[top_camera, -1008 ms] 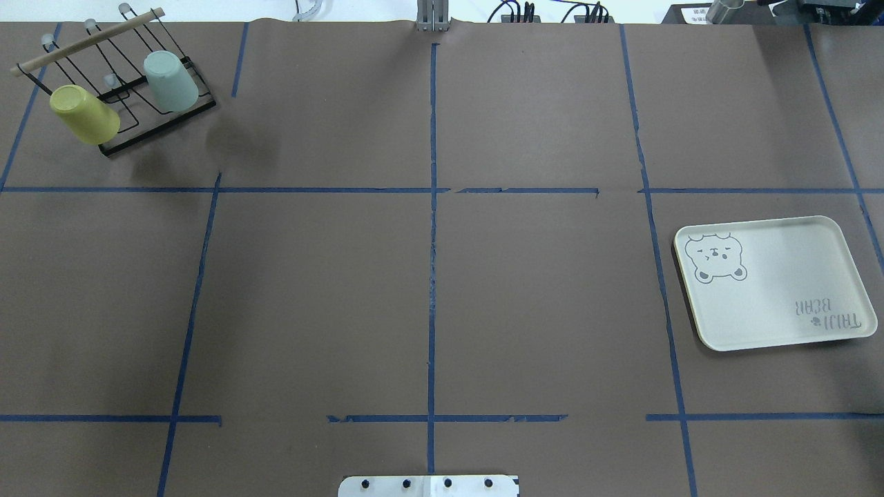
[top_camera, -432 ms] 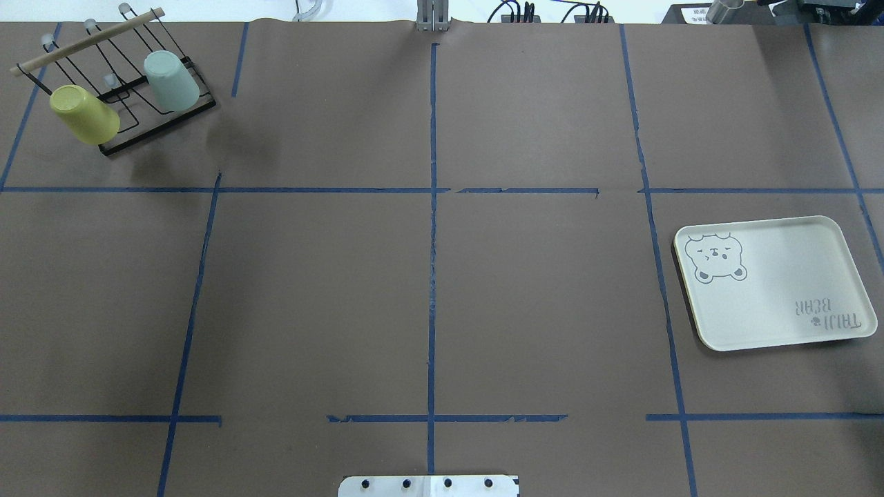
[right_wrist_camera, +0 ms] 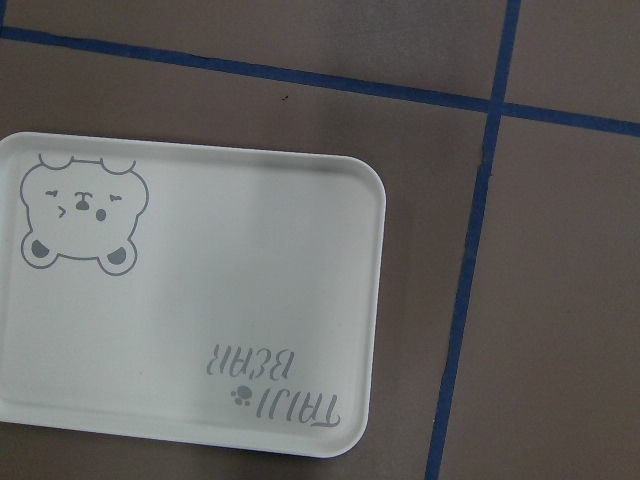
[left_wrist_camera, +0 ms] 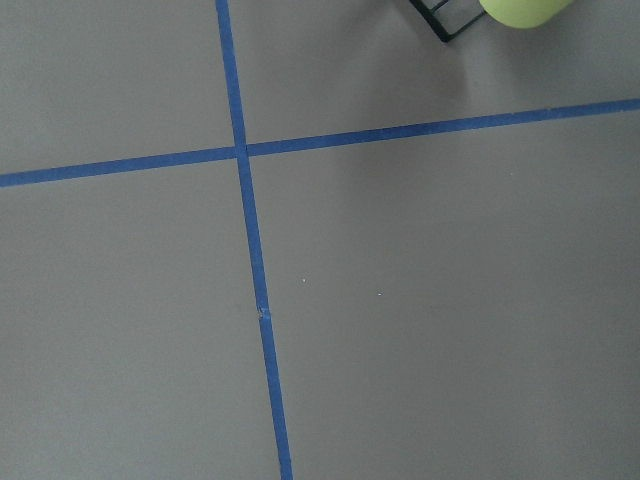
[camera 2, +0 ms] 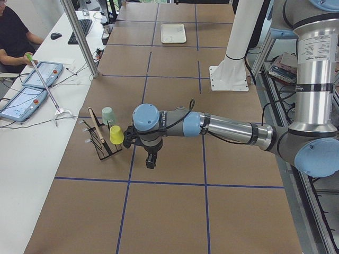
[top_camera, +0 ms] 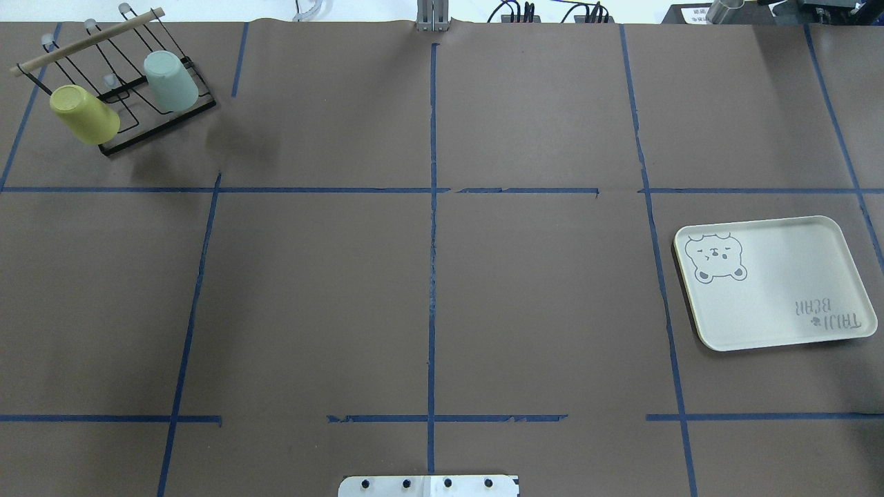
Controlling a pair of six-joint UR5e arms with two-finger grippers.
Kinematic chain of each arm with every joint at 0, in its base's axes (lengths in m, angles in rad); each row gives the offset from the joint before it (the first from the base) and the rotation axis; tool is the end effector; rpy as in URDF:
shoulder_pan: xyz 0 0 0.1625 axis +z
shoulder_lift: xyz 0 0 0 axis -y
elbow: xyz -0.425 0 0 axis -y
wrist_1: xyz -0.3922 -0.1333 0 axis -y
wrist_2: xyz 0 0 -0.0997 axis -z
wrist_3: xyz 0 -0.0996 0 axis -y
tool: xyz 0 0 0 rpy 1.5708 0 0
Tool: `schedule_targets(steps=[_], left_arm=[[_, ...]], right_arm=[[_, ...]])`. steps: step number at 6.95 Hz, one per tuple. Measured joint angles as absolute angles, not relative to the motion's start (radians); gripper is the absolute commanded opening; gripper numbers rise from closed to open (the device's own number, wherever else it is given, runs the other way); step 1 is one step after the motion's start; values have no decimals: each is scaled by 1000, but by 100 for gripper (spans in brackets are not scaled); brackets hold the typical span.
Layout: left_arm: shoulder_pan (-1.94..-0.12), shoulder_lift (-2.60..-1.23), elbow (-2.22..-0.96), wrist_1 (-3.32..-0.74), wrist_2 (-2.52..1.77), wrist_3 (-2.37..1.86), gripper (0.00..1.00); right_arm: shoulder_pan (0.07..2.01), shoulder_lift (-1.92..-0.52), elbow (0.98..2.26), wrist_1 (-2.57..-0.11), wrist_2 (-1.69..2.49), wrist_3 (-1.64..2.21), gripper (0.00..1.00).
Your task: Left arm grabs green cup and hands to right arm on tray
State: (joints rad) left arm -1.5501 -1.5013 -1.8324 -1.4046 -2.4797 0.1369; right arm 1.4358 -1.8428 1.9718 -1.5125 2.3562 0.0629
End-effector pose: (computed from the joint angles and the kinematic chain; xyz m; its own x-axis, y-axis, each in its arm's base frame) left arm -0.0453 -0.4578 0.5702 0.6055 0.1692 -0.7777 -0.1043 0.9856 0.1333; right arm 0.0104 -0.3908 0.5721 0.6899 -0.1640 0.7051 0.0890 0.9858 0.1422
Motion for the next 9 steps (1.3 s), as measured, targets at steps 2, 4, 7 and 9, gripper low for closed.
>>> schedule_targets(steps=[2,4,7,9], left_arm=[[-1471,-1527,-1850,-1495,-2538,-16,100],[-1367,-1662,-1873,-1536,-2478,-365,100],[-1216,-1914,-1774,-1535,-2250,-628,100],[-1138,-2086,-1599,-1567,-2060,-749,100]], right_arm=[[1435,-1843,1971,-1511,2356,64,100],[1434,-1859,1973,-1508,2369,67,100],[1433,-1865,1974,-1482,2420,72,100],[1433,-1865,1972,-1443,2434,78,100]])
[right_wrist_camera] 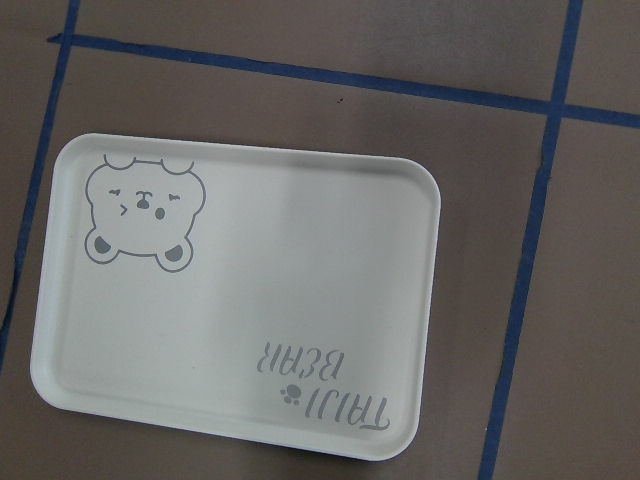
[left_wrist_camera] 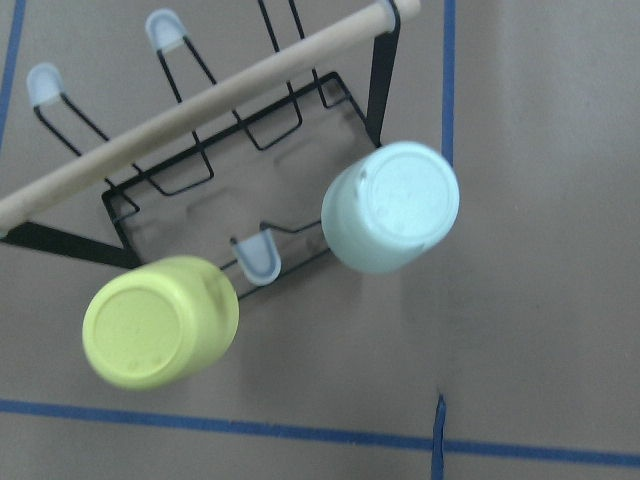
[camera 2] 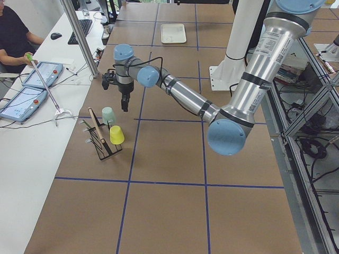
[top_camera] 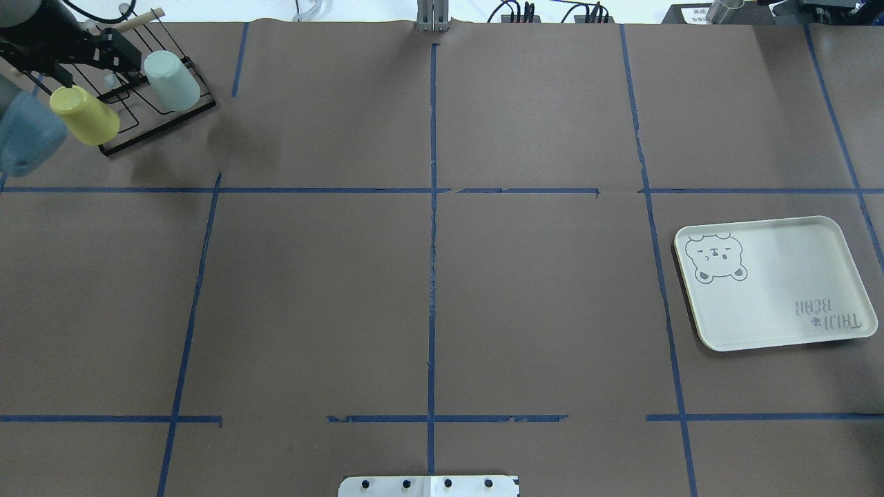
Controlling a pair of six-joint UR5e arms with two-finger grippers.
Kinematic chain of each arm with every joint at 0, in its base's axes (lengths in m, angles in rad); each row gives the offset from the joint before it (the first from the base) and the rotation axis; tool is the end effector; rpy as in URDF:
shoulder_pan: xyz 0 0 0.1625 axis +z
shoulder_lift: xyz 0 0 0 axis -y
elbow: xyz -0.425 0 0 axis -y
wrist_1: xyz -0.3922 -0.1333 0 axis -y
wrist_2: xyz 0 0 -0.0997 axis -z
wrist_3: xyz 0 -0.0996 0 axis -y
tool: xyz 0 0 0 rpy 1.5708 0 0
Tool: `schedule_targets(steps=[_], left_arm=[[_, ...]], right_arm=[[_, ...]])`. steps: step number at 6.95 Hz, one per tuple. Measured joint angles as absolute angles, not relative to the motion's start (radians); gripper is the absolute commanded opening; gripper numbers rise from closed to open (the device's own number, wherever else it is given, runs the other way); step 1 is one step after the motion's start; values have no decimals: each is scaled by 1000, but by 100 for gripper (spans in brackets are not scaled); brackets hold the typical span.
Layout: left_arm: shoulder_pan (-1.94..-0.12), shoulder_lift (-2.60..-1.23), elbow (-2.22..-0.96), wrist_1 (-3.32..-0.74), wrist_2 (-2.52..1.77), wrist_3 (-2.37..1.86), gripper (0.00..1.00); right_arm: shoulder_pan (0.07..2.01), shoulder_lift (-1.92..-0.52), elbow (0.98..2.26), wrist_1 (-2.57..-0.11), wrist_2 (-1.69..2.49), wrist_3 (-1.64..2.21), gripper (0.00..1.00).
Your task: Left arm grabs green cup and hands to right arm on tray
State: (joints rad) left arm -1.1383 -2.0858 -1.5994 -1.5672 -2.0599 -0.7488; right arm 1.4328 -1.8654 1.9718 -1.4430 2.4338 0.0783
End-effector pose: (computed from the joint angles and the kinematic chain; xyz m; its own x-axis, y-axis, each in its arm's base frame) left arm 0.2047 -0.6497 0.3537 0.7576 -0.0984 -0.6452 0.2134 0.9716 0.1023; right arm 0.0050 -0.3829 0.5674 0.6283 -0.1879 0.7549 0.0849 0.9812 0.1735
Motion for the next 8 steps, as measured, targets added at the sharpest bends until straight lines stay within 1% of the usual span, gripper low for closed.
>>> schedule_targets(steps=[2,3,5,8], left_arm=[[-1117,-2207,-1352,-1714,-1992,-778,100],[-1115,-2254,-1265,-1751,-1974,-781,100],[-1103,-2284,-1195,-1771,-1945,-781,100],[-1086,-2289,-1155,-1775,-1941,-782,100]], right_arm=[[1433,-1866,1970,-1437,2436,78,100],[1433,-1866,1970,-1438,2436,78,100],[1433,-1867,1969,-1438,2436,78,100],[1433,-1867,1968,-1439,2436,78,100]])
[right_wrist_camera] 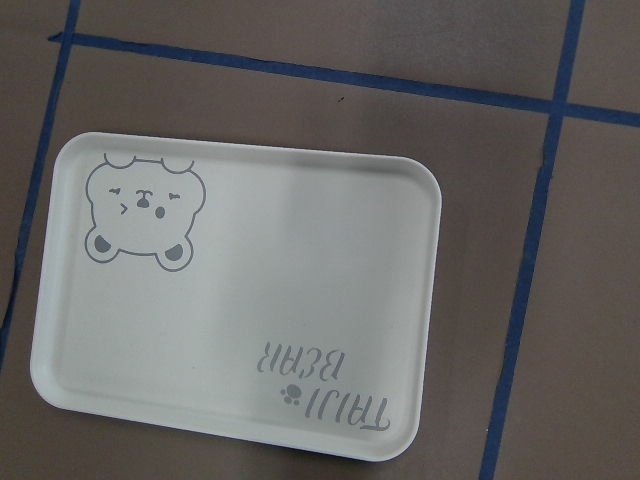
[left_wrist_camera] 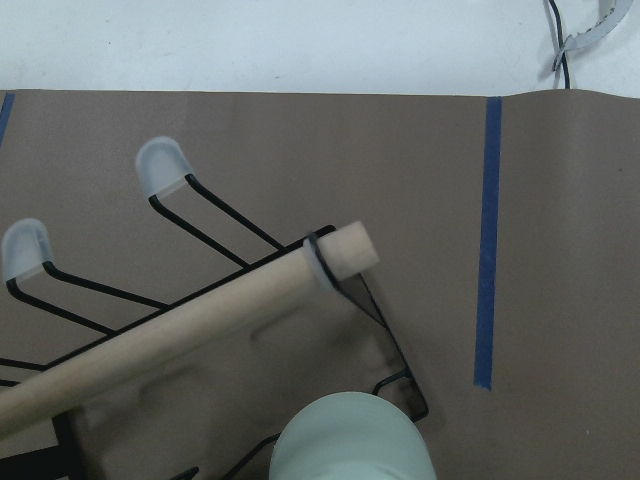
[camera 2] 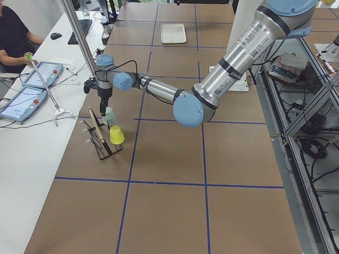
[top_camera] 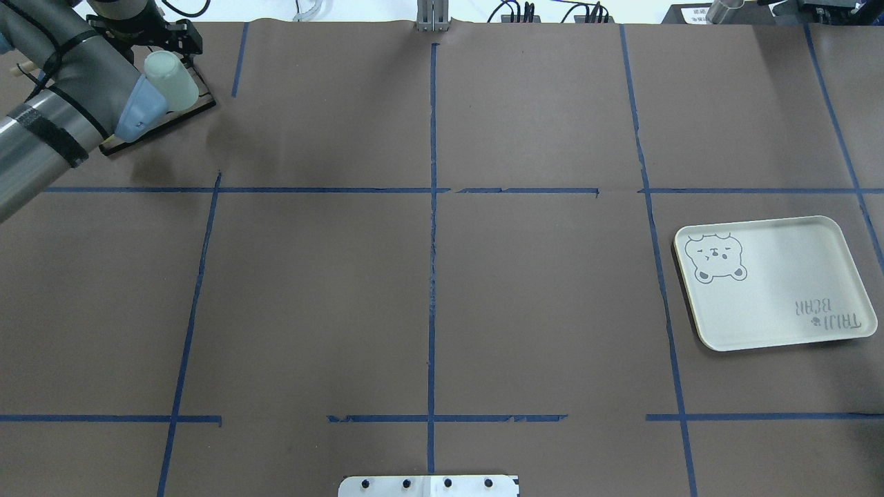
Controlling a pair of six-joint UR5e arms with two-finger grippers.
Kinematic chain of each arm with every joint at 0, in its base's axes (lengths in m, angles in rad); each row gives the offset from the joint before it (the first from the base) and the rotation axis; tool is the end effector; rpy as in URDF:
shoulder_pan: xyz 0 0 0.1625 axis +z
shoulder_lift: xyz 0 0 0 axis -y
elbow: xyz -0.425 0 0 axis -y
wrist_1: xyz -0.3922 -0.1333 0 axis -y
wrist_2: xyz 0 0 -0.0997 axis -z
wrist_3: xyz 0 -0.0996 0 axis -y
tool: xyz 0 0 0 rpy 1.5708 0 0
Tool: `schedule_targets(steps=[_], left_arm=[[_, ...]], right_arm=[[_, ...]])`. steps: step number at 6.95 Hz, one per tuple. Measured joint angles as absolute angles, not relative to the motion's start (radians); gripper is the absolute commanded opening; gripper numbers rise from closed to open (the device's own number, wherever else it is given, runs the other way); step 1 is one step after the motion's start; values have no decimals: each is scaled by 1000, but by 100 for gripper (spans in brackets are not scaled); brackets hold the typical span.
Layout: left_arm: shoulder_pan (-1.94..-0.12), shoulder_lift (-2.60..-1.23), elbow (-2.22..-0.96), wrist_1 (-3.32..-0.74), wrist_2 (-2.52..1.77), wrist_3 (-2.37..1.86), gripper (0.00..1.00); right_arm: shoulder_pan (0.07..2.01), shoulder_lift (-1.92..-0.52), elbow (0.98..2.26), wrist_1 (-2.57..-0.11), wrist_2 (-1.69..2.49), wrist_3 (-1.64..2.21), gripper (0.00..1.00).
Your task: Left arm grabs green cup and hands to right arm on tray
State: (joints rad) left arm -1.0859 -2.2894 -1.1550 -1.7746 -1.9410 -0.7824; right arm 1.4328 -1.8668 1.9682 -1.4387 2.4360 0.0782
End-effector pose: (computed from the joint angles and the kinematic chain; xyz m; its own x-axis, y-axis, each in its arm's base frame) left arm 0.2805 -0.7411 0.3983 0.8143 -0.1270 -0.5664 0.2347 0.9645 0.1211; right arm 0.0049 -0.3825 0.5691 0.6267 -0.1876 0.7564 0.0851 0.9813 0.1728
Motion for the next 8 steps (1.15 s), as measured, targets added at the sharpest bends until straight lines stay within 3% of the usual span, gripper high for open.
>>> schedule_targets(steps=[1,2,3,4,6,8], left_arm=[[-1079,-2289,-1142,-1775,-1942,-780,93],[-1076,-2289,-1129,-1776,-1945,-778,64],[-1075,-2289,-1124,-1777,-1947,-779,11],[-1075,-2290,-1125,-1777,-1949,-781,0],[-1093,-2290,-1192,-1742,-1994,-778,0],[-1137,-2263,-1448,-1541,-2045,-768,0]], right_arm=[[1433,-1867,1968,-1439,2436,78,100],[1433,-1867,1968,-1439,2436,78,100],[1433,-1867,1968,-1439,2436,79,100],[1433,-1867,1968,-1439,2436,79,100],[1433,-1867,1968,-1438,2436,80,100],[1431,-1867,1968,-1436,2436,80,100]])
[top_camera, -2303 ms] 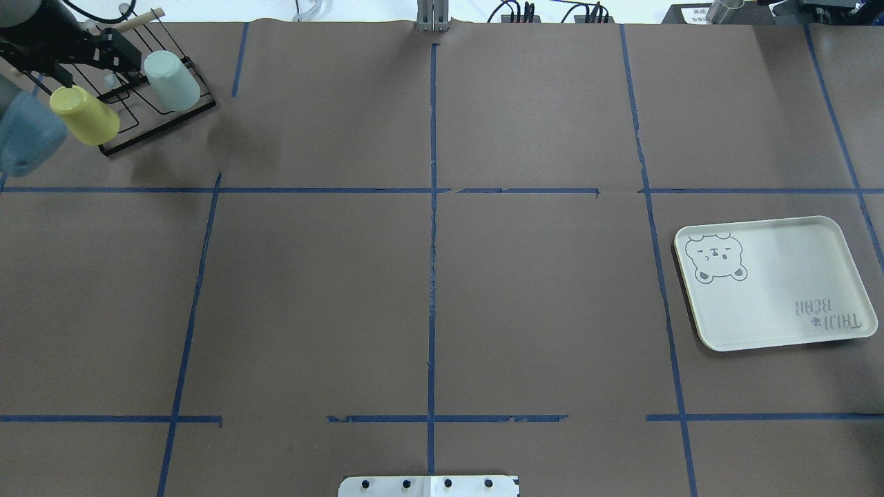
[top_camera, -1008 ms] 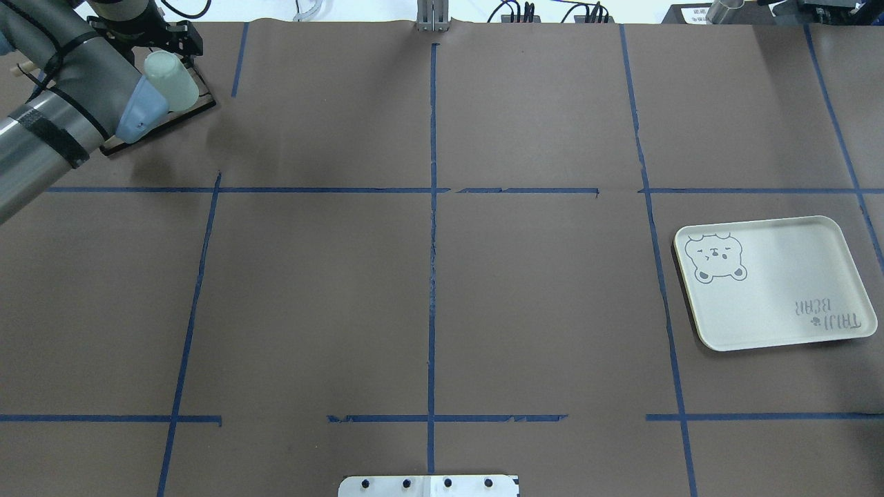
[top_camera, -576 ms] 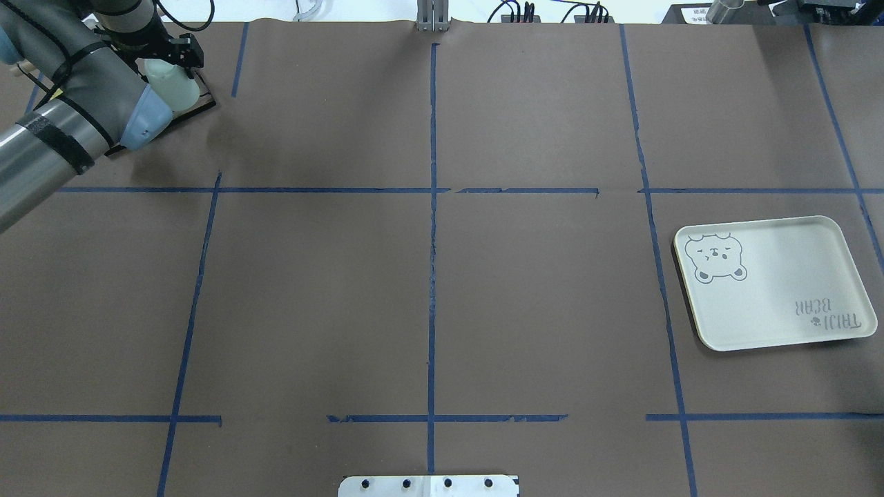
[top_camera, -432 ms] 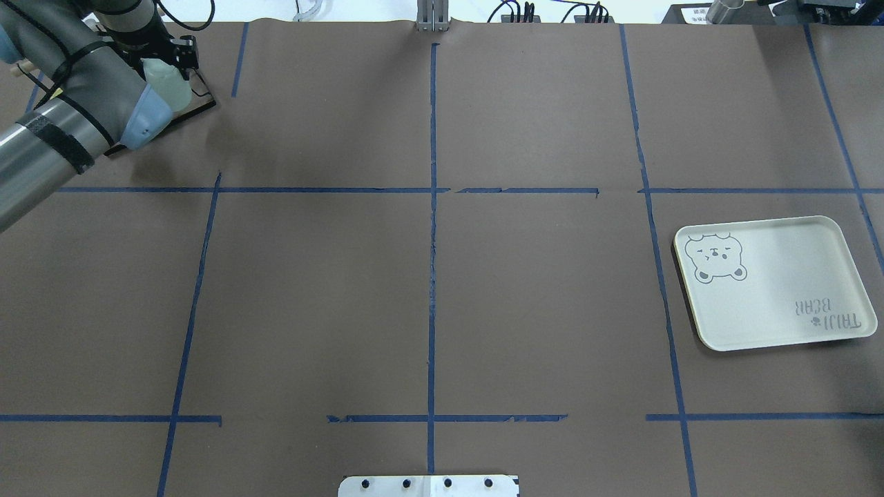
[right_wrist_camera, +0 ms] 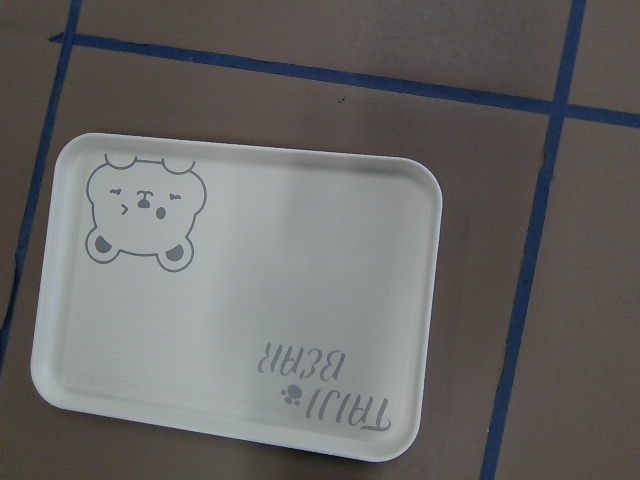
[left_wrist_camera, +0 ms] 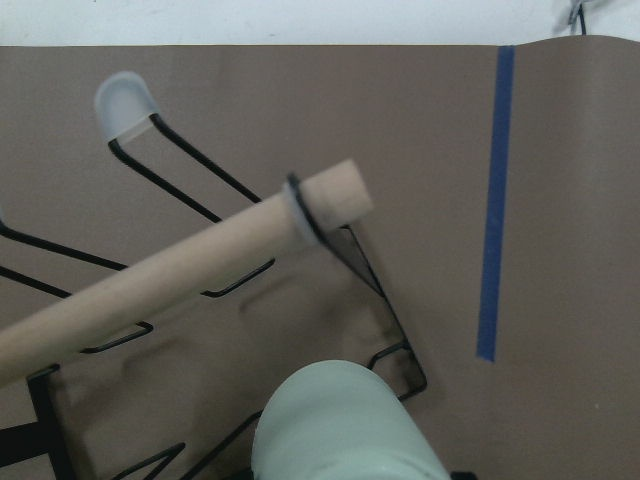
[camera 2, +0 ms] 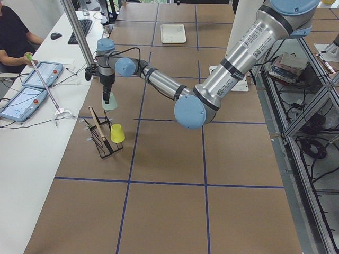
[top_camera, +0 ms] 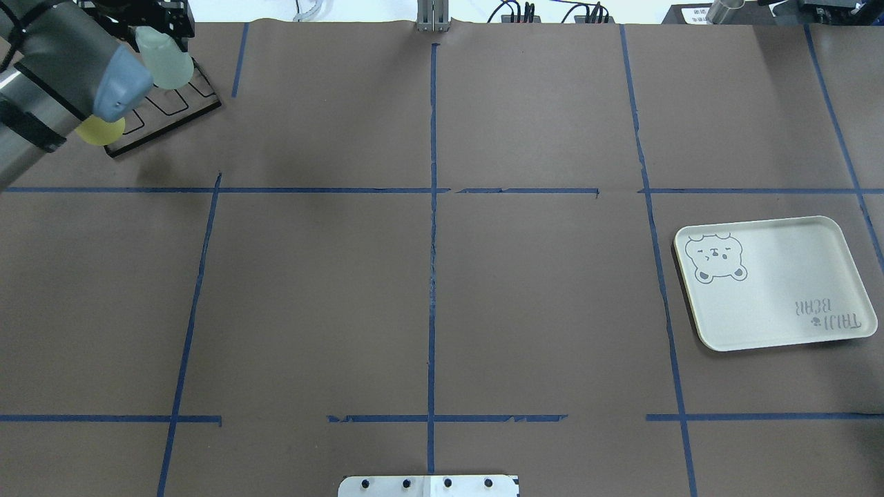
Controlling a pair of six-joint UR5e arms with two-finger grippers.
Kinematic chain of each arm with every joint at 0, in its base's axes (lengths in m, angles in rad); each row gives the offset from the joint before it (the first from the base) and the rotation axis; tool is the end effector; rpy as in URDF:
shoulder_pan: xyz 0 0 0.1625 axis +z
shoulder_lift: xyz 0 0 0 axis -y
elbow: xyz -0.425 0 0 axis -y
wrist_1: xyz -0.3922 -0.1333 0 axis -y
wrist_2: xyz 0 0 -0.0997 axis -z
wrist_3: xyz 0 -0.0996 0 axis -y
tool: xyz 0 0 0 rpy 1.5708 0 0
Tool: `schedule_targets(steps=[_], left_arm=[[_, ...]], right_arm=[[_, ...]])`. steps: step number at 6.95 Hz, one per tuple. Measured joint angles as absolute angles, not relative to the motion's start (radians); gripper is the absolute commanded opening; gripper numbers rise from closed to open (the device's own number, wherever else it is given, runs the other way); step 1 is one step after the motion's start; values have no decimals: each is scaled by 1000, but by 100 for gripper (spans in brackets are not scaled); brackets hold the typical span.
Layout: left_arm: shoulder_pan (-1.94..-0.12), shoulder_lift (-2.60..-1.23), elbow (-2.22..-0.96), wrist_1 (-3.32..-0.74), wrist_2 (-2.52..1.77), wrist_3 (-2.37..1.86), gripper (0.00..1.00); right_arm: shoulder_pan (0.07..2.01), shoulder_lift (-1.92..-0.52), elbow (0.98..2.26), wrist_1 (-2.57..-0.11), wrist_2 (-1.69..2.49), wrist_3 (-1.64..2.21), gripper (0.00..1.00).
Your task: Left arm grabs green cup and hands to right arm on tray
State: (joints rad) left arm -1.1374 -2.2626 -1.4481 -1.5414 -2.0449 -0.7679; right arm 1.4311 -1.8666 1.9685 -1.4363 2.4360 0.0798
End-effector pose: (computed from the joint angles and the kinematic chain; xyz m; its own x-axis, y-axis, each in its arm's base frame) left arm 0.2279 -0.7017 0.3032 0.7602 -0.1188 -0.6387 0.2333 0.9675 0.0976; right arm 0.0042 -0.3826 0.5686 0.6262 -0.1892 0.7564 0.0857 0.9809 0.1745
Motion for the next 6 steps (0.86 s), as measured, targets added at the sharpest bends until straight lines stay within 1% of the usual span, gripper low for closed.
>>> schedule_targets(steps=[1,2,3,4,5,6], left_arm=[[-1147,-2239,-1590,-1441,-2049,-766,0],[-1148,-2219,-1695,-1383,-2052,-771,0],[-1131,-2210,-1752,-1363,-2056,-791,0],[-1090,-2206,-1798,-1361,-2060,-859,0],[-1036,-2204,-1847,-1365,-2062,-968,0],[-946,-2203,-1914,-1384,-2062,-1126,0]], right_arm=[[1429,-1865,1968,-1436,2436,80,100],[1423,-1862,1970,-1435,2436,84,100],[1396,-1856,1982,-1425,2435,125,100],[1334,-1839,1998,-1377,2430,254,100],[1260,-1811,2006,-1292,2422,428,100],[1168,-1774,2010,-1160,2414,657,100]])
